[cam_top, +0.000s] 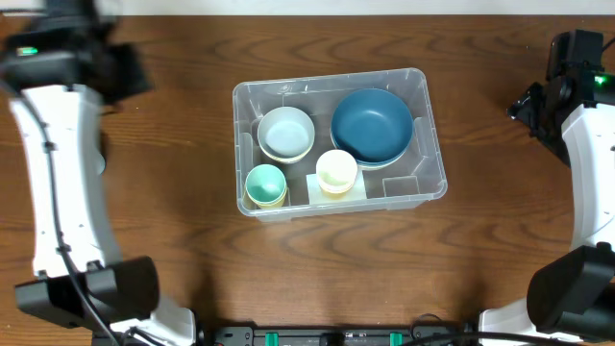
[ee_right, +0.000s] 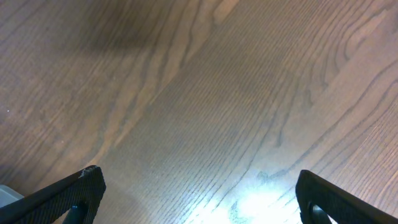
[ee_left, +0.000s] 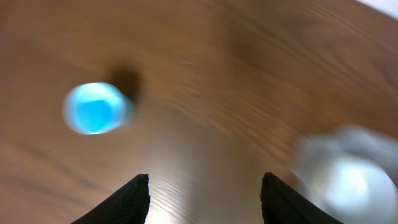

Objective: Pack container
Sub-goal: 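Move the left gripper to the blue cup and grasp it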

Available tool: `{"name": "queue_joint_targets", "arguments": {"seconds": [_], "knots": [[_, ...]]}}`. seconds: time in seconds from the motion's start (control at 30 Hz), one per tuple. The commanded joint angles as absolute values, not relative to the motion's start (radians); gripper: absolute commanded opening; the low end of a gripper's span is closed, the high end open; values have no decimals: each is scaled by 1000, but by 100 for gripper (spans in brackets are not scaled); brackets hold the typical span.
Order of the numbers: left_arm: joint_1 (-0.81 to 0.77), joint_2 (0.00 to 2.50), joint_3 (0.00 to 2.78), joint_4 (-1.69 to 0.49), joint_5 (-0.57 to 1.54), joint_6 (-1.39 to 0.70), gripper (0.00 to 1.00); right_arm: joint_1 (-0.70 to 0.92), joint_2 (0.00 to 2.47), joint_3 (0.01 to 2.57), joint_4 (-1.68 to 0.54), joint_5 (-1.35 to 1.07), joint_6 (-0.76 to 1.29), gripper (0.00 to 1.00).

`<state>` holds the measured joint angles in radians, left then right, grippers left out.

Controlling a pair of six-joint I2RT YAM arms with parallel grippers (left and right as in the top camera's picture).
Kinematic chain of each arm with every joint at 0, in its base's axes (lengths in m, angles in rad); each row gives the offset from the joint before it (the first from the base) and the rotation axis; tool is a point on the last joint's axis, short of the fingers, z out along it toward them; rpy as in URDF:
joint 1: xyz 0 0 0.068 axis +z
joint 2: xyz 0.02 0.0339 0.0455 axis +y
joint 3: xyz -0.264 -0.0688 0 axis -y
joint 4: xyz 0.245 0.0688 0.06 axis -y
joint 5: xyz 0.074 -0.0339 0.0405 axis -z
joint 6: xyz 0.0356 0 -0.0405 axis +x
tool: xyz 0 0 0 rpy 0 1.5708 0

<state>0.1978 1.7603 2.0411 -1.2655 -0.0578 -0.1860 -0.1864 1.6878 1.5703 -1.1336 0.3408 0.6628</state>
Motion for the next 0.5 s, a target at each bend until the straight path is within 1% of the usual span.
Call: {"name": "queue_joint_targets", "arguments": {"seconds": [0.0, 0.1, 0.2, 0.27, 0.47], "knots": [[322, 1824, 2048, -1259, -87, -234, 58, -191, 1688, 1573, -1134, 358, 676, 99], [409, 1897, 2048, -1257, -86, -234, 58, -191, 1688, 1572, -1134, 358, 676, 99], [458, 1972, 2048, -1243, -12, -212, 58, -191, 1688, 1573, -1134, 358, 676, 99], [473, 2016, 2048, -1232, 23, -211, 58, -191, 1688, 1573, -1134, 358, 676, 99], [475, 2123, 2048, -1195, 27, -169, 56, -191, 1688, 1573, -1134, 358, 676, 99]]}}
